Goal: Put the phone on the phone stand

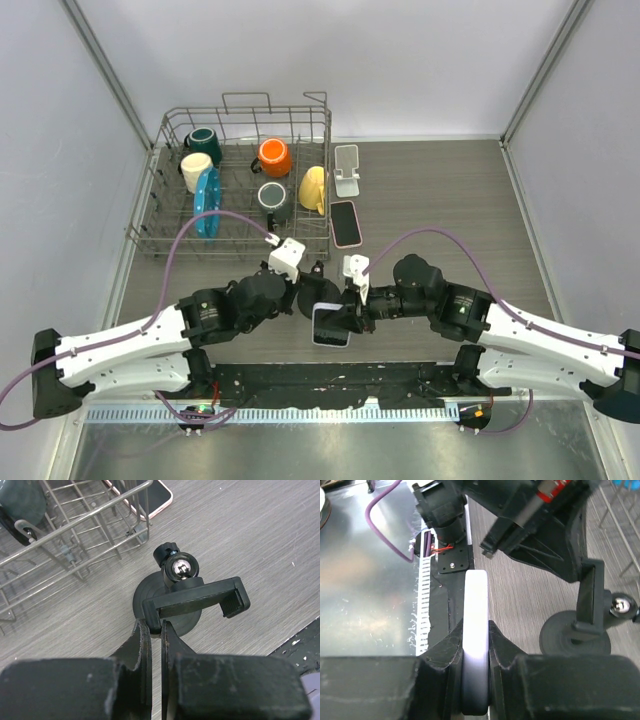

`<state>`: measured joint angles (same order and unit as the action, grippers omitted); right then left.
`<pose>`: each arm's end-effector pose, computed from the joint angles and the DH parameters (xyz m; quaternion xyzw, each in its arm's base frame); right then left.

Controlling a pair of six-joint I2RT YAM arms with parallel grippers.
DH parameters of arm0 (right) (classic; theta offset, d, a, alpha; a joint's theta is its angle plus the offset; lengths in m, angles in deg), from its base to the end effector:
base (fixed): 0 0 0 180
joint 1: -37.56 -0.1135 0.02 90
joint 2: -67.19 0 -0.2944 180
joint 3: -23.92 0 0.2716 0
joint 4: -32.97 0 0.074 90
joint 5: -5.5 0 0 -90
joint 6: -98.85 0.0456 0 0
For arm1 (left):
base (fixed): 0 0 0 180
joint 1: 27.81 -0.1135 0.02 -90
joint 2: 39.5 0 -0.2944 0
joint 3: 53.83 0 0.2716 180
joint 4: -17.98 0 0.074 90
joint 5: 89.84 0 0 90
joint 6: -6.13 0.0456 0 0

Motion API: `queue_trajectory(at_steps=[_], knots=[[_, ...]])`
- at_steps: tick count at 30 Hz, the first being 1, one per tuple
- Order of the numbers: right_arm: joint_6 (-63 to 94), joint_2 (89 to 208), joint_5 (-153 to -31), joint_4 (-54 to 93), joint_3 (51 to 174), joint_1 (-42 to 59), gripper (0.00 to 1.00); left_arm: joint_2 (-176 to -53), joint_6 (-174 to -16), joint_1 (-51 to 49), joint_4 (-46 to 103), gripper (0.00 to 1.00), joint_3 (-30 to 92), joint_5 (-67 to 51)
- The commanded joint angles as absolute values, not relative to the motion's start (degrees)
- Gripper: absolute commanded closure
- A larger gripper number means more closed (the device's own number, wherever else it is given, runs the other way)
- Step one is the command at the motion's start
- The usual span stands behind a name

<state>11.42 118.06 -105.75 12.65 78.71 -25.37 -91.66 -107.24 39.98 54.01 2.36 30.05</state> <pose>0.0840 0.2007 0.3275 -0.4911 0.6248 0.4427 0.4153 0.0991 -0.1827 0.3049 0.2037 0.8296 -0.1767 0.4889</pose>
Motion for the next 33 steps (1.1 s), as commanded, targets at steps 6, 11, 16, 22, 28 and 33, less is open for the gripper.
queue_trajectory(at_steps=[6, 11, 16, 22, 28, 33], knots=[[-4.5, 119.56, -112.44, 22.4, 84.58, -25.19, 0.99, -88.98, -98.37, 38.99, 50.17, 1.0, 1.21, 17.83], [-8.28, 124.83, -114.9, 25.65, 87.57, -25.19, 0.99, -87.75, -97.4, 38.37, 50.08, 1.0, 2.44, 11.06], [-11.45, 128.7, -120.51, 25.92, 89.86, -23.61, 0.99, -87.22, -96.61, 38.37, 52.01, 1.0, 3.58, 9.39], [-13.47, 131.61, -125.97, 25.74, 90.04, -21.5, 0.99, -87.05, -94.77, 38.37, 54.38, 1.0, 5.51, 6.76], [-12.33, 134.5, -129.94, 28.62, 89.69, -20.27, 0.99, -87.57, -89.85, 38.28, 56.4, 1.0, 7.09, 5.09], [-13.02, 135.74, -127.58, 30.23, 88.45, -20.27, 0.99, -88.98, -87.82, 37.85, 57.9, 1.0, 8.07, 2.36]])
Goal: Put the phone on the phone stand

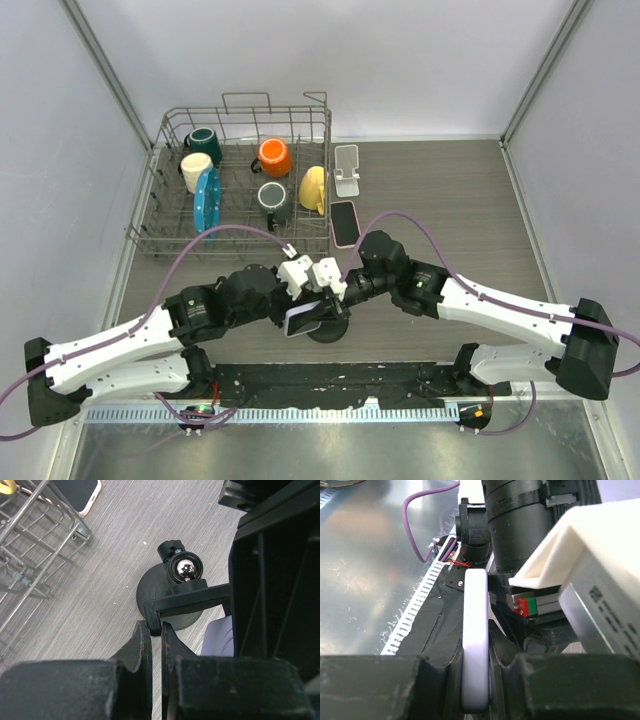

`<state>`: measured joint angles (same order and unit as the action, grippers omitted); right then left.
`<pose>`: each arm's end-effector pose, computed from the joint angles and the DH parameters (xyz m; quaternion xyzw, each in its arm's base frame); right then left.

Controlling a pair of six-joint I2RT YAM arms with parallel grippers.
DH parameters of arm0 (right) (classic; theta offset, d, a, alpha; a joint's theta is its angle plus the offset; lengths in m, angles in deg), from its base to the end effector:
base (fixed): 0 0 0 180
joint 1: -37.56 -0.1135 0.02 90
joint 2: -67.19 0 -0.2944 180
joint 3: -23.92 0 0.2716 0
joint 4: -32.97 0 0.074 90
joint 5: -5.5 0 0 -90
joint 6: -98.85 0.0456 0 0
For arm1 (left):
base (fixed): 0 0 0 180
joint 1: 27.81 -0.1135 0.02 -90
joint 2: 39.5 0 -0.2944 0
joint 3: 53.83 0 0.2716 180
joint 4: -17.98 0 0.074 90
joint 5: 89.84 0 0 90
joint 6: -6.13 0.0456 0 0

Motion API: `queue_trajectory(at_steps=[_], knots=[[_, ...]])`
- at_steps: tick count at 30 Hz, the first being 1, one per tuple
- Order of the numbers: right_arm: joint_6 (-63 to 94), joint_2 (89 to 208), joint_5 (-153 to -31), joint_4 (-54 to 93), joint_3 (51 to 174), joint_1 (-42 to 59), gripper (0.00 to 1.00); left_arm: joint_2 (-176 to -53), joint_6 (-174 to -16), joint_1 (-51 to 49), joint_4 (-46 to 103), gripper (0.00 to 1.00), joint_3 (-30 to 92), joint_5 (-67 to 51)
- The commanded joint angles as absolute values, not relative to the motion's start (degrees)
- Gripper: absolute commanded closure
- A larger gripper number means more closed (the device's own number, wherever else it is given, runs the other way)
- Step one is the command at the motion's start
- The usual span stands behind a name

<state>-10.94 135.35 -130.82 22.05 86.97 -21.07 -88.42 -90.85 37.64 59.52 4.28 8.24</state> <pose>0.1188 0.2583 0.3334 -0.6476 0.4195 0.4802 0.4172 0.0870 -0.1750 0.3150 0.3972 0.7792 -0.2343 0.4245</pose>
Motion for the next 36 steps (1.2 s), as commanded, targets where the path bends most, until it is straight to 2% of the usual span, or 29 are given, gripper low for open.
queue_trajectory(at_steps=[1, 9, 21, 30, 36], knots=[[-13.9, 135.74, -126.95, 29.18, 88.45, -20.27, 0.99, -89.24, -87.56, 37.84, 57.82, 1.0, 7.98, 0.79], [-21.55, 133.36, -125.81, 29.78, 85.2, -20.0, 0.99, -91.26, -84.75, 36.27, 57.02, 1.0, 7.89, -2.91], [-22.7, 132.76, -124.22, 25.48, 85.38, -18.07, 0.99, -91.27, -84.22, 34.15, 57.64, 1.0, 8.07, -5.56], [-20.59, 132.31, -127.38, 21.26, 85.2, -16.58, 0.99, -90.21, -84.13, 33.98, 56.14, 1.0, 6.93, -4.5], [-18.92, 133.81, -135.12, 18.1, 87.83, -15.79, 0.99, -91.61, -81.76, 33.98, 57.9, 1.0, 6.75, -6.16]])
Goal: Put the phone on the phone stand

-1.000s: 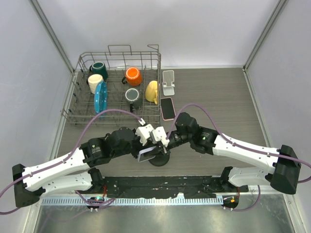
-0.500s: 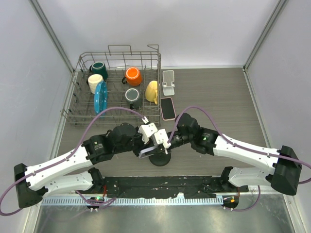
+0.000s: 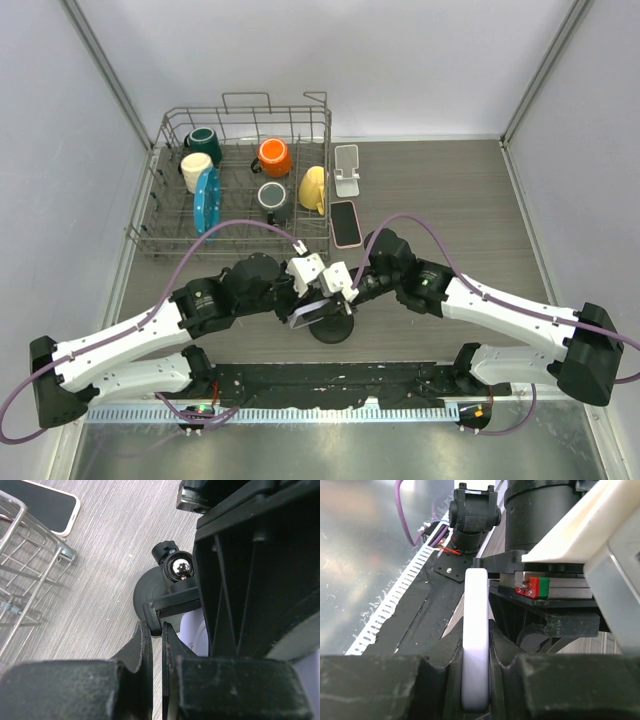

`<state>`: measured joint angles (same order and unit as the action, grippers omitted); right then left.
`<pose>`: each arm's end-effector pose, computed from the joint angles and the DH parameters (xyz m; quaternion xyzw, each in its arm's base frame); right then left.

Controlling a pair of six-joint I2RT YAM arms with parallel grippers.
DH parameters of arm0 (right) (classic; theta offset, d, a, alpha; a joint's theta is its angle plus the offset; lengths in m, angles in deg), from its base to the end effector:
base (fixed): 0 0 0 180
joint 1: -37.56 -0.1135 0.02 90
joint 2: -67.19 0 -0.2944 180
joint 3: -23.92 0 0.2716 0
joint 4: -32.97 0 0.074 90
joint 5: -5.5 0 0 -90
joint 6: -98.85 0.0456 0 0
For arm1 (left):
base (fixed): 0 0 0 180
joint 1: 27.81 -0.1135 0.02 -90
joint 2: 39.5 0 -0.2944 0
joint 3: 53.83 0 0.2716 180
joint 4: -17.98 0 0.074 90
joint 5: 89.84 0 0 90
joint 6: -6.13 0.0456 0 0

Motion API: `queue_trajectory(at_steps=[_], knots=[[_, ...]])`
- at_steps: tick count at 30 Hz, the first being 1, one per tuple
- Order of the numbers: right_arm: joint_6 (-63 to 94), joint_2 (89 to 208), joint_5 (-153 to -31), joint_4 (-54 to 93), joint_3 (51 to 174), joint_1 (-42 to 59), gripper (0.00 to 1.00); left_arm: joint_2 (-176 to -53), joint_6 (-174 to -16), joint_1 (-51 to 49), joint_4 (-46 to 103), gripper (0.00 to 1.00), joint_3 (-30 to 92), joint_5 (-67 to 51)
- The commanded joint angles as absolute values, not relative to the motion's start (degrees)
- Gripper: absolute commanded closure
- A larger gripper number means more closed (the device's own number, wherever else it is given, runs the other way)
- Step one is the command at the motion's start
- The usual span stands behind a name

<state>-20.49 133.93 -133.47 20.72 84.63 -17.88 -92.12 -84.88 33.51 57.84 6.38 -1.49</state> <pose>0.1263 0.2439 0.3228 -0.6766 0.3811 0.4476 0.4435 0.1004 -0.1863 0.3195 0.4459 0.7537 -0.2606 0.4065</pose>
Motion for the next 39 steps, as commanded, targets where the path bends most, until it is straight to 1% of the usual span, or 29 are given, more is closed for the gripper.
queue_trajectory(at_steps=[1, 7, 12, 14, 16, 17, 18, 19, 20, 21, 22, 23, 24, 25, 26, 27, 28, 29, 31, 32, 34, 36, 38, 39], knots=[[-19.09, 134.16, -134.86, 16.79, 88.19, -15.79, 0.99, -91.7, -81.58, 33.89, 57.9, 1.0, 6.75, -6.08], [-18.48, 131.97, -135.04, 15.46, 87.67, -15.79, 0.99, -93.02, -79.83, 32.75, 59.66, 1.0, 7.98, -5.73], [-13.57, 131.17, -131.26, 15.03, 86.78, -15.7, 0.99, -92.85, -79.74, 31.08, 60.19, 1.0, 8.68, -4.85], [-11.99, 130.21, -130.12, 15.11, 86.35, -15.7, 0.99, -91.71, -80.79, 30.9, 59.66, 1.0, 8.25, -2.14], [-7.08, 129.33, -126.0, 17.56, 84.68, -15.61, 0.99, -90.65, -82.88, 30.9, 58.26, 1.0, 7.28, 0.15], [-5.14, 128.89, -123.98, 18.35, 84.07, -15.7, 0.99, -89.78, -83.6, 30.9, 57.65, 1.0, 6.93, 3.73], [0.88, 128.36, -121.61, 19.93, 82.93, -15.7, 0.99, -89.51, -85.34, 30.9, 57.47, 1.0, 6.93, 6.2], [3.12, 128.1, -115.32, 19.94, 82.57, -15.7, 0.99, -89.25, -87.28, 30.9, 57.2, 1.0, 7.01, 9.18], [5.23, 127.66, -111.78, 19.94, 82.13, -15.7, 0.99, -88.81, -90.17, 30.9, 57.2, 1.0, 7.19, 12.0], [8.56, 126.96, -106.87, 21.33, 81.69, -15.7, 0.99, -88.72, -91.94, 30.9, 57.37, 1.0, 7.36, 17.85], [13.72, 126.52, -97.42, 20.83, 81.51, -15.78, 0.99, -88.37, -93.87, 30.99, 57.55, 1.0, 7.54, 20.7], [15.86, 126.17, -92.72, 20.65, 81.34, -15.96, 0.99, -87.93, -98.5, 31.08, 57.9, 1.0, 7.45, 24.73], [17.54, 125.73, -88.41, 18.47, 81.16, -16.48, 0.99, -87.58, -101.07, 31.42, 57.99, 1.0, 7.37, 33.04], [20.77, 125.03, -84.8, 17.93, 80.81, -18.23, 0.99, -87.05, -103.27, 32.04, 58.34, 1.0, 6.93, 38.25], [21.94, 124.58, -74.41, 17.05, 80.72, -19.46, 0.99, -86.44, -105.38, 33.87, 58.52, 1.0, 5.71, 41.96], [22.91, 124.41, -70.47, 16.0, 80.37, -21.04, 1.0, -84.86, -107.49, 35.02, 57.82, 1.0, 4.74, 47.3], [23.96, 125.19, -65.82, 14.77, 80.8, -25.06, 1.0, -84.33, -108.03, 36.34, 56.77, 1.0, 3.68, 49.88], [26.15, 125.89, -57.6, 13.19, 81.33, -27.02, 1.0, -83.8, -108.21, 38.96, 55.72, 1.0, 2.02, 52.26], [28.87, 128.86, -49.74, 8.62, 83.7, -31.66, 1.0, -83.88, -109.61, 41.78, 55.79, 1.0, 1.13, 59.27], [32.89, 130.02, -40.3, 6.78, 84.58, -33.0, 1.0, -83.88, -110.66, 42.32, 57.01, 1.0, 0.95, 61.22], [39.05, 133.18, -31.98, -2.78, 88.88, -34.85, 0.99, -83.79, -113.91, 43.64, 58.25, 1.0, 0.69, 64.3], [46.17, 136.87, -22.59, -9.29, 91.69, -39.15, 1.0, -83.27, -115.24, 44.26, 58.26, 1.0, -0.28, 64.5], [47.78, 140.98, -17.98, -10.46, 92.84, -43.27, 1.0, -82.48, -115.24, 44.44, 57.12, 1.0, -1.24, 63.27], [50.66, 143.02, -13.79, -14.91, 95.63, -44.08, 1.0, -82.3, -115.33, 44.44, 57.2, 1.0, -1.25, 63.0]])
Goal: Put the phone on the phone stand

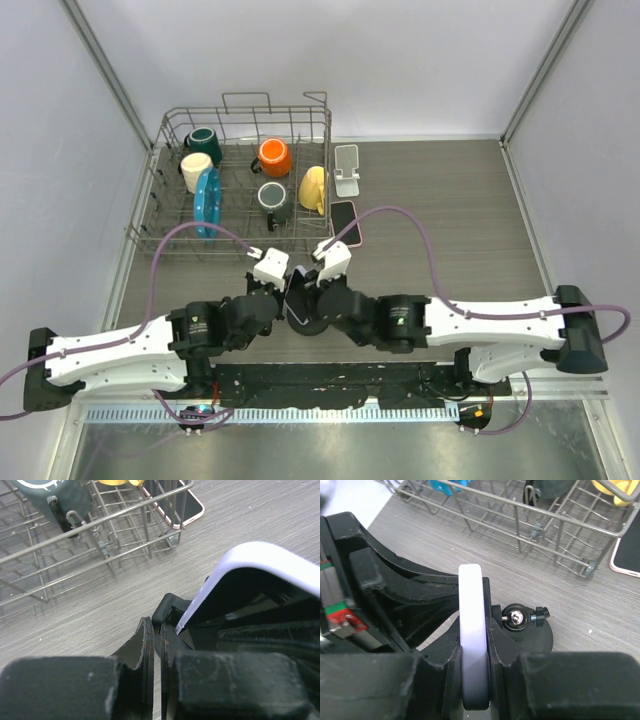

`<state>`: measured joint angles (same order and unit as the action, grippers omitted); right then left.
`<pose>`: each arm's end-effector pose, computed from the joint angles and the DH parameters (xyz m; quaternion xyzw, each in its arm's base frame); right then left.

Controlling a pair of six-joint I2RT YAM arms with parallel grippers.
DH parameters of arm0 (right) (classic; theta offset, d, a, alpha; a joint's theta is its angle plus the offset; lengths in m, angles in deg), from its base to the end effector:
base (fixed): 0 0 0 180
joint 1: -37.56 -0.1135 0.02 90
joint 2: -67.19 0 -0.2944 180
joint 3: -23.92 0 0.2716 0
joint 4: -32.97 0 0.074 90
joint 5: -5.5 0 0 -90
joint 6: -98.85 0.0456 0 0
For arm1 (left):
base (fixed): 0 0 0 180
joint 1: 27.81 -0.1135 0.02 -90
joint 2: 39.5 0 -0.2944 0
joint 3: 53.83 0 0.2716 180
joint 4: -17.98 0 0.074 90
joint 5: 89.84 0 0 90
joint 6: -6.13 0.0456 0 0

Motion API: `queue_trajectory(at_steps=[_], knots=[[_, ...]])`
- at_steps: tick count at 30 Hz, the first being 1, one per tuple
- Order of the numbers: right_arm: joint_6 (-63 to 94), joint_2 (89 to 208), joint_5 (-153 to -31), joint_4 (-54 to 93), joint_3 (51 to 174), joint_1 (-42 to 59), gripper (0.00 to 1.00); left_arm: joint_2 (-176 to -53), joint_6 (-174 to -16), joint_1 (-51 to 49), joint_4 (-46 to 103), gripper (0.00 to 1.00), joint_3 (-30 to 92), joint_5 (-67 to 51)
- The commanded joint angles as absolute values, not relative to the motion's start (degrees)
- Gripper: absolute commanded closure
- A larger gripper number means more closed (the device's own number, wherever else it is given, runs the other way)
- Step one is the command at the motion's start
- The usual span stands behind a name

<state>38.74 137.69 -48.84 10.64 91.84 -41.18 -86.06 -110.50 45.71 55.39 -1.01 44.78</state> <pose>0.0834 0.2829 0.3320 -0.1818 0.7988 0.2654 0.5084 0.0814 -0.1622 0.3018 0.1495 0.8135 -0.1364 0.5453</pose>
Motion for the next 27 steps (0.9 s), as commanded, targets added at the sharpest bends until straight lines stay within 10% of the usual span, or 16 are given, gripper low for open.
queue_trajectory(at_steps=[1, 27], knots=[[52.34, 145.39, -12.18, -17.82, 97.31, -44.43, 1.0, -82.21, -115.25, 44.52, 57.37, 1.0, -0.9, 62.48], [30.03, 148.31, -29.92, -0.88, 95.22, -44.09, 1.0, -84.41, -141.68, 44.52, 96.18, 1.0, 18.26, 42.86]])
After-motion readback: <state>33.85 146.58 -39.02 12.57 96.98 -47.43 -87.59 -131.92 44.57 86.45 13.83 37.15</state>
